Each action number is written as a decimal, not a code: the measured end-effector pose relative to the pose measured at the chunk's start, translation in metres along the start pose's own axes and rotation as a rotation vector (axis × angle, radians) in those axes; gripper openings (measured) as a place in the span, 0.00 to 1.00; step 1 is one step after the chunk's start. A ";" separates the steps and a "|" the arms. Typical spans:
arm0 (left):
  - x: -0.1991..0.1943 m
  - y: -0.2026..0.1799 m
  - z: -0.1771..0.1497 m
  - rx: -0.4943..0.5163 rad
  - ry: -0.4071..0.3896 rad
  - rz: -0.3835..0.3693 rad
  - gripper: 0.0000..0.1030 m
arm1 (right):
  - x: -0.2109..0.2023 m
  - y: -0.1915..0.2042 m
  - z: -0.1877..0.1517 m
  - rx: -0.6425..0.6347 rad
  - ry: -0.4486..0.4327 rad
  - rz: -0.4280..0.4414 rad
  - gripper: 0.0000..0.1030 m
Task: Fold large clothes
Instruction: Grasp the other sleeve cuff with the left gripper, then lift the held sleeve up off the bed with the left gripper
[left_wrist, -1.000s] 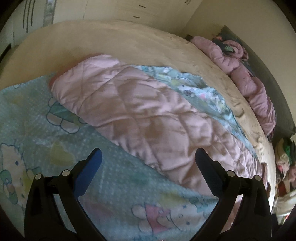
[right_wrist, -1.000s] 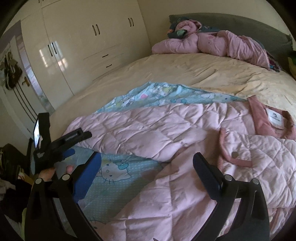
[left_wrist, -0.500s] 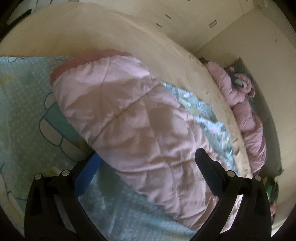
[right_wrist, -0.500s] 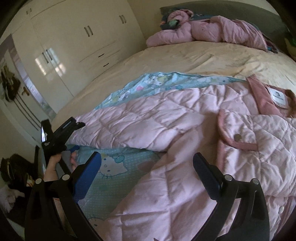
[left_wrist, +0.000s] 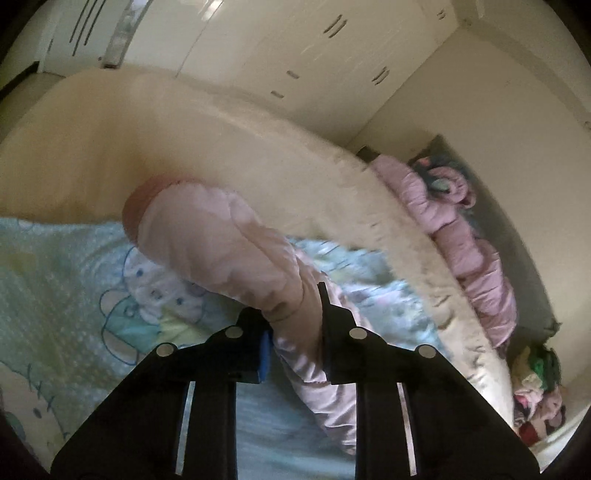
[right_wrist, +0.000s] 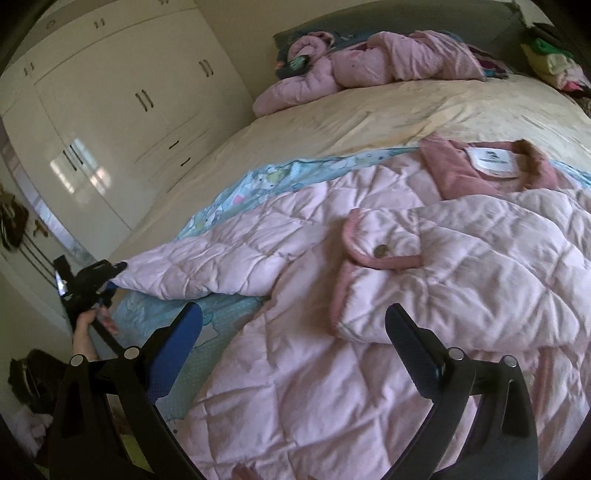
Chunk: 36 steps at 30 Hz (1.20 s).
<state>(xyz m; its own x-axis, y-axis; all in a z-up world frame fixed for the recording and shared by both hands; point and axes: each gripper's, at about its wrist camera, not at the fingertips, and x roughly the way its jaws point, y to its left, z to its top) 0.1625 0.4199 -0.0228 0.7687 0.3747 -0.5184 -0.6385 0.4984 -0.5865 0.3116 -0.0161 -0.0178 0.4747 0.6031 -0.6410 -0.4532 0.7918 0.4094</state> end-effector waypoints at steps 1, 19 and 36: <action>-0.005 -0.003 0.001 0.004 -0.009 -0.015 0.12 | -0.006 -0.003 0.000 0.005 -0.005 0.001 0.96; -0.130 -0.157 -0.032 0.282 -0.178 -0.342 0.12 | -0.091 -0.068 -0.014 0.135 -0.102 -0.016 0.96; -0.163 -0.256 -0.138 0.502 -0.079 -0.563 0.12 | -0.164 -0.147 -0.041 0.321 -0.150 -0.070 0.96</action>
<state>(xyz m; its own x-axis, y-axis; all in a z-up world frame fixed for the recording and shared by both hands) 0.1958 0.1236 0.1262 0.9859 0.0036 -0.1672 -0.0688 0.9200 -0.3858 0.2692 -0.2359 0.0004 0.6124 0.5352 -0.5818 -0.1669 0.8069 0.5666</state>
